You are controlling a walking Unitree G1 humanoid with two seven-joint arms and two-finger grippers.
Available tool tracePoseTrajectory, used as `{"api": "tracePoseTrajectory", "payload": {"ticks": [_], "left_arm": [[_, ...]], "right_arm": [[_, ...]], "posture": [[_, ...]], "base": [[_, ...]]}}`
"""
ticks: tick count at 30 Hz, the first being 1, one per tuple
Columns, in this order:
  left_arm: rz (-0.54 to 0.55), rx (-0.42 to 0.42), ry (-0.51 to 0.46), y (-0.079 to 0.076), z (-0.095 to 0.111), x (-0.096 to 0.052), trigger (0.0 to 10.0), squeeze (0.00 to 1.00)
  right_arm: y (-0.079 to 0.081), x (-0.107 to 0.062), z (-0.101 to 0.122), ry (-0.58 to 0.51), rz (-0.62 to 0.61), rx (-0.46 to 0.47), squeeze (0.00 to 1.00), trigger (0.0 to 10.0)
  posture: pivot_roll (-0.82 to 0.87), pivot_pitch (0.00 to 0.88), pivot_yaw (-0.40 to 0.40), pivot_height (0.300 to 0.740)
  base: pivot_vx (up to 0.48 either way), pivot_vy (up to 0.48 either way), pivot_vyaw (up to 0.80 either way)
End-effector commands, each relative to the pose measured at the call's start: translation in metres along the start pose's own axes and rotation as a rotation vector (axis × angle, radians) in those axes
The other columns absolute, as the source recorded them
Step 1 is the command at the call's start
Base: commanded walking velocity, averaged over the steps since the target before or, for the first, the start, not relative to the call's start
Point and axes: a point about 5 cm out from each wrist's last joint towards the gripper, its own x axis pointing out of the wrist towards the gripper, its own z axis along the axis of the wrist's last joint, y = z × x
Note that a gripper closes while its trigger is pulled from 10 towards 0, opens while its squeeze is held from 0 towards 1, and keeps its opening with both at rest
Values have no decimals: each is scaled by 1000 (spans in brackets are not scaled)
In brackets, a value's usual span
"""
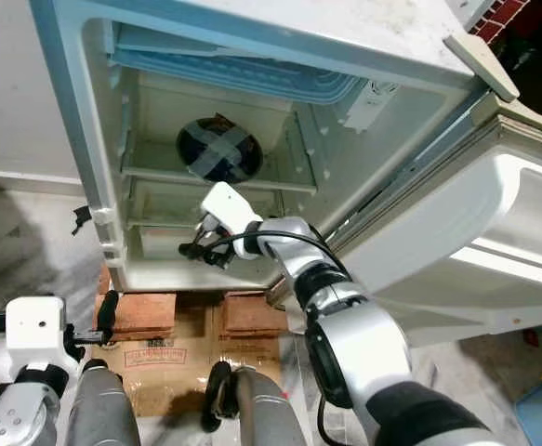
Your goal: Restocking fridge
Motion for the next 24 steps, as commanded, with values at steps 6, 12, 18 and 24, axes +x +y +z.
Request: {"api": "tracePoseTrajectory", "payload": {"ticks": [6, 12, 18, 24], "left_arm": [[13, -25, 20, -7, -1, -15, 10000, 0], [19, -25, 39, -8, -4, -20, 10000, 0], [27, -28, 47, -8, -2, -25, 10000, 0], [21, -24, 65, -5, -4, -29, 10000, 0]], "right_arm": [[-13, -2, 8, 97, -72, -94, 0, 10000], [-23, 1, 23, 93, -180, -38, 0, 10000], [-21, 5, 26, 109, -180, -37, 0, 10000], [-25, 2, 33, 37, -206, -54, 0, 10000]], "posture": [[322, 287, -374, 740], [320, 307, -388, 740], [298, 350, -390, 740], [285, 371, -377, 740]], "base": [[0, 0, 0], [0, 0, 0], [0, 0, 0], [0, 0, 0]]}}
